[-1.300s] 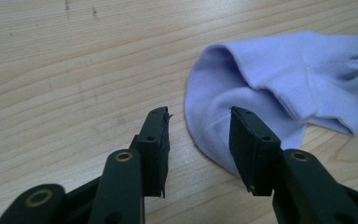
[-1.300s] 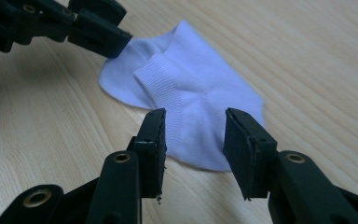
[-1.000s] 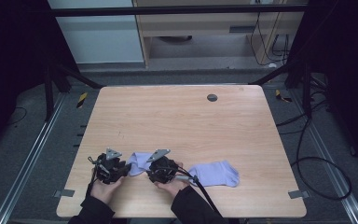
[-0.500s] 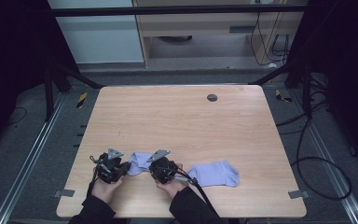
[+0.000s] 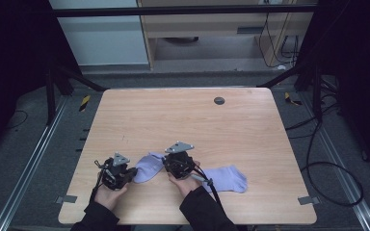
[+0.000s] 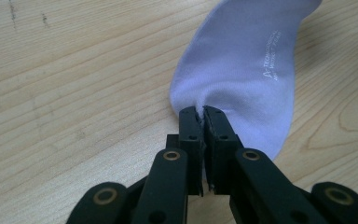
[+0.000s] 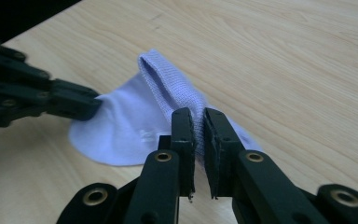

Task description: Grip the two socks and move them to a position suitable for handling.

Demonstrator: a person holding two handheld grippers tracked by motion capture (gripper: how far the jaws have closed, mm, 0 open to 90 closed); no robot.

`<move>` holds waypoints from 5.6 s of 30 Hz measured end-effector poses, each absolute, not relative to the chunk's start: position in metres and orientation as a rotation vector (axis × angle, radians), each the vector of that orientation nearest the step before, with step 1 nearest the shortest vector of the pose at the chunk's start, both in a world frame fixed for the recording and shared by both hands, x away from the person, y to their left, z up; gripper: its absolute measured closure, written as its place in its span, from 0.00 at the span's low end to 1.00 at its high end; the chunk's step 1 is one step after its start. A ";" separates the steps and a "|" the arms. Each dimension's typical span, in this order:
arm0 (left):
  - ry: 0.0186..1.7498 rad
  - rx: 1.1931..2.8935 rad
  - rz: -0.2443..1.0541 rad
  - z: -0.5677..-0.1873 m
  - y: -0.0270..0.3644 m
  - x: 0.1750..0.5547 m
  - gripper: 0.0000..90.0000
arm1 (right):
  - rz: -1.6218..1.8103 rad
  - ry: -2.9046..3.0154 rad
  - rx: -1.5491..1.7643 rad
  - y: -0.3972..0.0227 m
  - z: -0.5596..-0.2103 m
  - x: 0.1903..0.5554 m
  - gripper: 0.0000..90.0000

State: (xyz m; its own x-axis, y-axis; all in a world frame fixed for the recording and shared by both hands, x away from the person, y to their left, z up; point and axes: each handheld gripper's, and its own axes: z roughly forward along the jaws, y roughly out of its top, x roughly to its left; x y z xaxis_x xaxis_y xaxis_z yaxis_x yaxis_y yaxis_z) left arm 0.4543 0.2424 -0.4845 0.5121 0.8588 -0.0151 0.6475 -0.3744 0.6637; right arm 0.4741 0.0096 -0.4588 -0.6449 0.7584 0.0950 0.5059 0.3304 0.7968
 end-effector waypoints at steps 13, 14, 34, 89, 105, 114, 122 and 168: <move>1.229 2.149 0.469 -0.486 0.244 0.457 0.89 | 1.127 2.205 1.229 0.010 -0.475 0.503 0.84; 1.238 2.142 0.473 -0.486 0.244 0.457 0.84 | 1.123 2.196 1.224 0.010 -0.475 0.503 0.82; 1.317 2.081 0.416 -0.485 0.245 0.449 0.79 | 1.008 2.257 1.293 -0.005 -0.490 0.519 0.70; 1.323 1.934 0.594 -0.454 0.264 0.452 0.60 | 1.201 2.215 1.284 -0.043 -0.447 0.463 0.65; 1.156 1.992 0.487 -0.445 0.206 0.436 0.56 | 1.170 2.107 1.333 -0.149 -0.440 0.450 0.52; 1.106 2.039 0.448 -0.450 0.170 0.439 0.56 | 1.121 2.087 1.380 -0.201 -0.449 0.438 0.52; 1.039 2.101 0.415 -0.457 0.130 0.441 0.57 | 1.059 2.115 1.417 -0.222 -0.463 0.433 0.56; 0.964 2.220 0.278 -0.469 0.082 0.441 0.98 | 1.034 2.304 1.352 -0.203 -0.469 0.423 0.96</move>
State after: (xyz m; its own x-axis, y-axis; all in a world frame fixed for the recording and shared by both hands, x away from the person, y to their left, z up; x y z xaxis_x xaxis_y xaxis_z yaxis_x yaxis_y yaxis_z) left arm 0.4413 0.0821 -0.4688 0.7011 0.7092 -0.0736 0.5616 -0.4856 0.6699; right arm 0.4229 -0.2033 -0.4695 -0.5244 0.8438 0.1142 0.6462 0.3070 0.6987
